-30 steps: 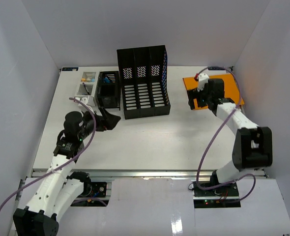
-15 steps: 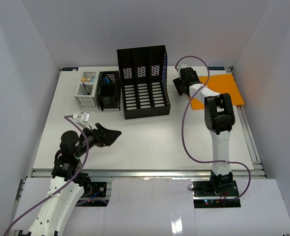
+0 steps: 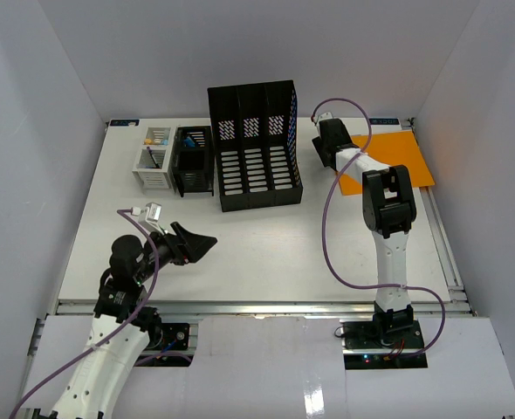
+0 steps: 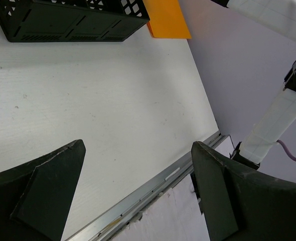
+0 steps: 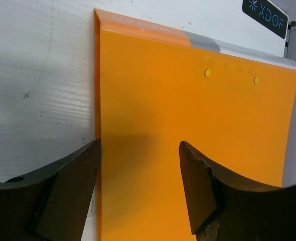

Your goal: Organize the desk

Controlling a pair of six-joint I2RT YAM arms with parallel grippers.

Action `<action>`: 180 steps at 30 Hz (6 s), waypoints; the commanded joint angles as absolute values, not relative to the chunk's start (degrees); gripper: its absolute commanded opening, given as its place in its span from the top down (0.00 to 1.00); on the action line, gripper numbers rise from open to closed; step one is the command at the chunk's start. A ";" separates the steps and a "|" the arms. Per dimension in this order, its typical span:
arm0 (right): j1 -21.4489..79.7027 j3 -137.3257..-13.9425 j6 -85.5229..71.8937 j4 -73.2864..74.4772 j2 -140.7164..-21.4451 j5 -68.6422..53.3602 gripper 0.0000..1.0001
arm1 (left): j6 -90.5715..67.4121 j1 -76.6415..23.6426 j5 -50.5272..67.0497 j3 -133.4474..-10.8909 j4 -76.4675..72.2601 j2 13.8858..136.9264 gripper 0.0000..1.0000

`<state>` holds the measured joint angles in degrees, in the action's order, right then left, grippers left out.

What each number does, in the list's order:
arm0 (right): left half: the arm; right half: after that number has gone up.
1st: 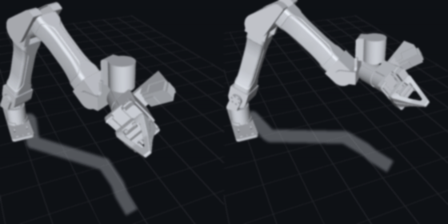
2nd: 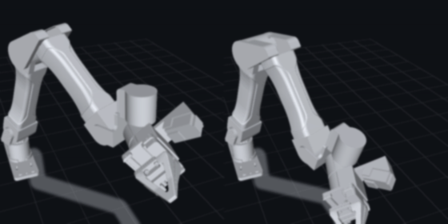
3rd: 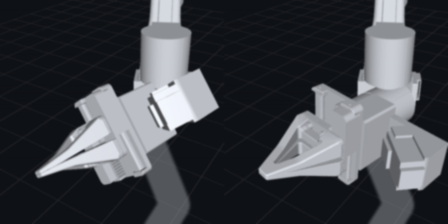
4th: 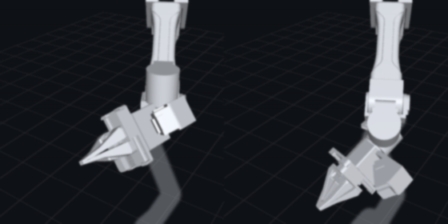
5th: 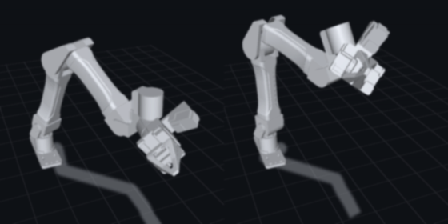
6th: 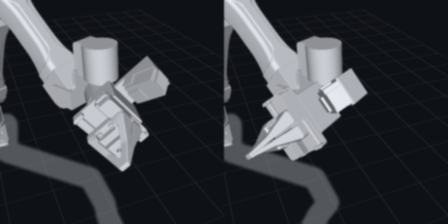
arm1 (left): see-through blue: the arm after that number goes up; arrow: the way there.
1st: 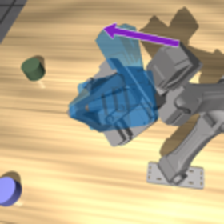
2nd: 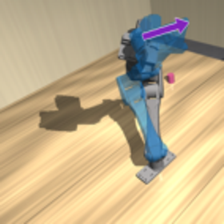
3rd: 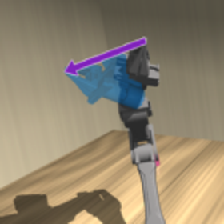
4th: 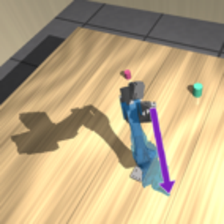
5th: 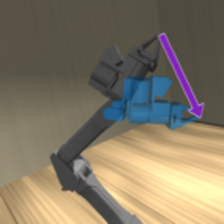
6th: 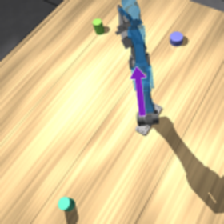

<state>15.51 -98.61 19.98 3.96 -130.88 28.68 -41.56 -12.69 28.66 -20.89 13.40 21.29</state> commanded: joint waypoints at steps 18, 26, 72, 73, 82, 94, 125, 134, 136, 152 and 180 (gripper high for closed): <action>15.47 -92.81 23.40 -4.55 -129.40 33.92 0.44 | -44.56 -12.39 32.34 -18.19 11.75 18.90 0.02; 15.56 -89.66 24.94 -8.11 -127.62 35.07 0.64 | -46.86 -12.39 33.31 -16.01 9.74 18.60 0.02; 16.03 -51.93 18.21 2.30 -84.82 16.83 0.92 | -62.91 -28.30 31.44 -10.78 -31.52 46.30 0.02; 16.14 -50.89 18.24 3.59 -82.85 15.47 0.92 | -62.63 -30.27 29.90 -11.93 -32.71 49.24 0.02; 17.02 -43.36 21.16 17.04 -63.77 5.34 0.92 | -62.81 -43.25 17.94 -26.56 -42.41 76.54 0.02; 17.58 -39.34 27.17 28.82 -47.97 -2.21 0.92 | -65.93 -48.99 17.16 -48.27 -46.68 101.10 0.02; 17.67 -37.49 35.29 31.38 -39.19 -10.65 0.92 | -68.93 -49.75 22.95 -76.85 -28.72 120.61 0.44; 17.69 -38.62 36.28 32.80 -39.69 -13.66 0.77 | -68.03 -50.08 30.74 -80.17 -28.29 121.50 0.86; 17.64 -39.83 39.60 34.72 -39.82 -14.67 0.61 | -66.95 -50.10 31.20 -80.34 -27.60 121.02 0.94; 11.91 -61.52 46.27 45.78 -47.71 -28.43 0.10 | -34.07 -50.27 23.34 -64.21 -11.69 93.45 1.00; 7.91 -70.92 60.88 47.11 -61.85 -57.79 0.10 | -14.85 -47.76 15.36 -24.59 -2.63 27.12 1.00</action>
<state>8.21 -71.49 57.32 47.90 -61.76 -54.55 -13.92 -48.10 14.45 -25.90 -1.14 32.33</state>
